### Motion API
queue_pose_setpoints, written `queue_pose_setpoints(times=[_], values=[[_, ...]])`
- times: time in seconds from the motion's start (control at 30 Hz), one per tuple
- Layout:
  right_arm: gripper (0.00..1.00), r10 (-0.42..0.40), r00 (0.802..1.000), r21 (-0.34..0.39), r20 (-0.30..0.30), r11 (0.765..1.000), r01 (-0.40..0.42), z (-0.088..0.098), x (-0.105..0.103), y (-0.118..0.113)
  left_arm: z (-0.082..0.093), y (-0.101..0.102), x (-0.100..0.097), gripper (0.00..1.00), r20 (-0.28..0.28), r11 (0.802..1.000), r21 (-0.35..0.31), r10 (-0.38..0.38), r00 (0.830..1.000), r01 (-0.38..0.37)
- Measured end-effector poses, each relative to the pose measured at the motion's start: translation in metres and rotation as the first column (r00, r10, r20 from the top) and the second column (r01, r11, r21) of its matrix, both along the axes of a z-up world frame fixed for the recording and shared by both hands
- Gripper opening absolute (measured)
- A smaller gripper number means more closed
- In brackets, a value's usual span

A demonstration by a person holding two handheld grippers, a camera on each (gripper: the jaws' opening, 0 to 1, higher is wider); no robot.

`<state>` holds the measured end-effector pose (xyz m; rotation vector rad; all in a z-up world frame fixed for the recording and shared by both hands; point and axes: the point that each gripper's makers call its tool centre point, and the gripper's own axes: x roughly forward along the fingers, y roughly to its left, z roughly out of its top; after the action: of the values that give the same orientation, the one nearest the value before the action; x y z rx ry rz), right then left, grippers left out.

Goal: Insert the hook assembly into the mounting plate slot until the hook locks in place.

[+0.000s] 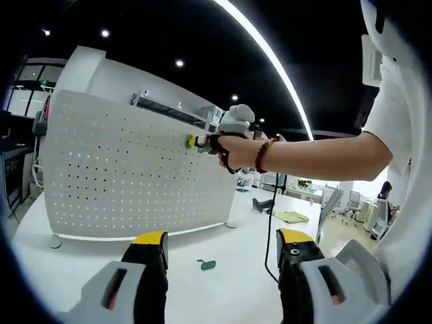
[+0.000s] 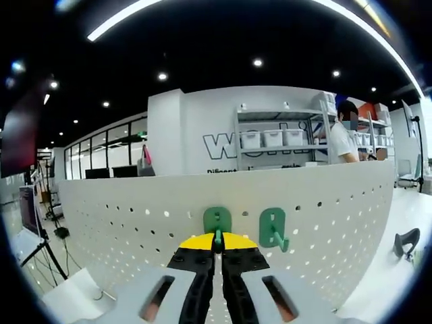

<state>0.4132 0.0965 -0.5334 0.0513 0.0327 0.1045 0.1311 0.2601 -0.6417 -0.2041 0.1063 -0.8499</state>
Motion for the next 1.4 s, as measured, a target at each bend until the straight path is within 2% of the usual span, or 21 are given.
queue_pose_setpoints(times=[0.2,0.33,0.43,0.6,0.9,0.93,1.17,1.3,1.4], values=[[0.01,-0.012,1.000,-0.015,-0.001,1.000,0.011,-0.004,-0.001,0.001,-0.001,0.002,0.001,0.66,-0.006,1.000,0.001,0.009,1.000,-0.009],[0.02,0.003,1.000,-0.006,0.009,1.000,-0.003,-0.003,-0.002,0.001,-0.003,0.002,0.001,0.66,-0.015,1.000,0.004,0.009,1.000,-0.009],[0.02,0.017,1.000,-0.019,-0.005,1.000,-0.017,-0.003,-0.003,0.002,-0.001,0.003,0.002,0.66,-0.012,1.000,0.001,0.014,1.000,-0.014],[0.05,0.027,1.000,-0.027,0.013,0.999,-0.027,0.001,-0.003,0.003,0.000,0.002,0.002,0.66,-0.009,1.000,0.005,0.008,1.000,-0.008],[0.10,0.056,0.998,-0.027,0.008,0.998,-0.056,0.000,-0.002,0.008,-0.001,0.003,0.001,0.66,-0.015,1.000,0.001,0.009,1.000,-0.009],[0.10,0.042,0.999,-0.043,0.013,0.998,-0.041,0.000,-0.005,0.005,-0.002,0.003,0.001,0.66,-0.019,1.000,0.000,0.010,1.000,-0.010],[0.13,0.056,0.998,-0.031,0.002,0.998,-0.056,-0.007,-0.015,0.002,0.003,0.001,0.000,0.66,-0.010,1.000,0.006,0.010,1.000,-0.010],[0.13,0.070,0.997,-0.025,0.009,0.997,-0.070,-0.008,-0.026,0.004,0.004,0.001,0.002,0.65,-0.040,1.000,-0.022,0.019,0.999,-0.020],[0.13,0.089,0.996,-0.019,0.006,0.996,-0.089,-0.012,-0.034,0.005,0.001,0.001,0.002,0.65,-0.042,1.000,-0.001,0.023,0.999,-0.024]])
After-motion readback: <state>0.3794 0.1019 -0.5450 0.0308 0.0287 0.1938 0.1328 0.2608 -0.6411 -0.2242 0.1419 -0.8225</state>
